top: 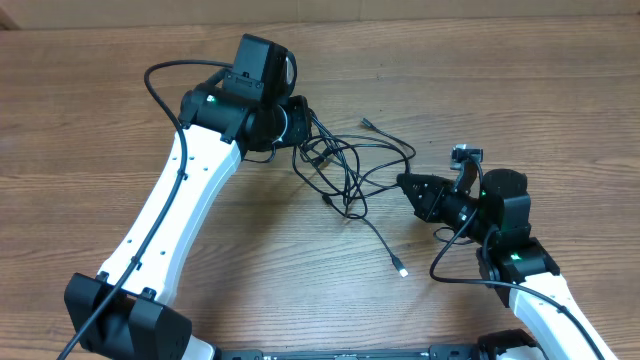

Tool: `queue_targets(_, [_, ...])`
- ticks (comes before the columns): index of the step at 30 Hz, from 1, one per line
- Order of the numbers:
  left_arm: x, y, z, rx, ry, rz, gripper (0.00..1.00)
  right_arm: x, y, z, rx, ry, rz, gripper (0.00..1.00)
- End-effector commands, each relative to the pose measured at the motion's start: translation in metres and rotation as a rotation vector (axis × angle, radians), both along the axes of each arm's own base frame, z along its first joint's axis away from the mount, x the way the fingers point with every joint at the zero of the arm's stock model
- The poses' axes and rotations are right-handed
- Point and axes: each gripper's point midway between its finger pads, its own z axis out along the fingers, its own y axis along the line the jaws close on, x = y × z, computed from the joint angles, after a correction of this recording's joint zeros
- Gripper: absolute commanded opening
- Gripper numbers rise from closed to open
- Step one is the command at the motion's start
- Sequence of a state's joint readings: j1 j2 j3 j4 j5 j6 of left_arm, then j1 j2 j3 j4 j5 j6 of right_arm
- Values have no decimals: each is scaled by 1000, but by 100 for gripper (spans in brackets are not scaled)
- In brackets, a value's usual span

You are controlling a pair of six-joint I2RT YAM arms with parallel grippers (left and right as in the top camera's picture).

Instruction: Untangle cables

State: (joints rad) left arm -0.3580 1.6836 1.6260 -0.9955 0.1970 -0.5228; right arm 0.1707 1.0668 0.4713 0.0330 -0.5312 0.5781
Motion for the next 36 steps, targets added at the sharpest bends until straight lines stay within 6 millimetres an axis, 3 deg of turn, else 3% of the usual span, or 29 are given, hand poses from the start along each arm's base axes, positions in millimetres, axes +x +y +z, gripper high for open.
queue_targets(1, [11,13,9,16,-32,73,5,4,-6,4,-11,-15,-30,16])
queue_targets(4, [9,14,7,21,-23,73,5,4,-5,4,-9,-15,-26,48])
queue_targets(6, [7,15,6,24,-17,73,4,4,-5,5,-9,-16,-27,76])
queue_targets(10, [4,16,5,30,-3,70,4,4,-5,6,-6,-24,-22,99])
queue_targets(14, [3,15,4,62,-27,0,4,4,0,13,-10,-70,17,100])
queue_targets(19, [-1,7,5,161,-119,-276,4,-9,20,34,-56,-279,237,100])
queue_targets(25, [-23,-29,8,140,-209,-641,4,-27,35,42,-151,-512,451,100])
queue_targets(36, [-59,-81,10,185,-341,-1012,5,-28,35,43,-257,-653,510,95])
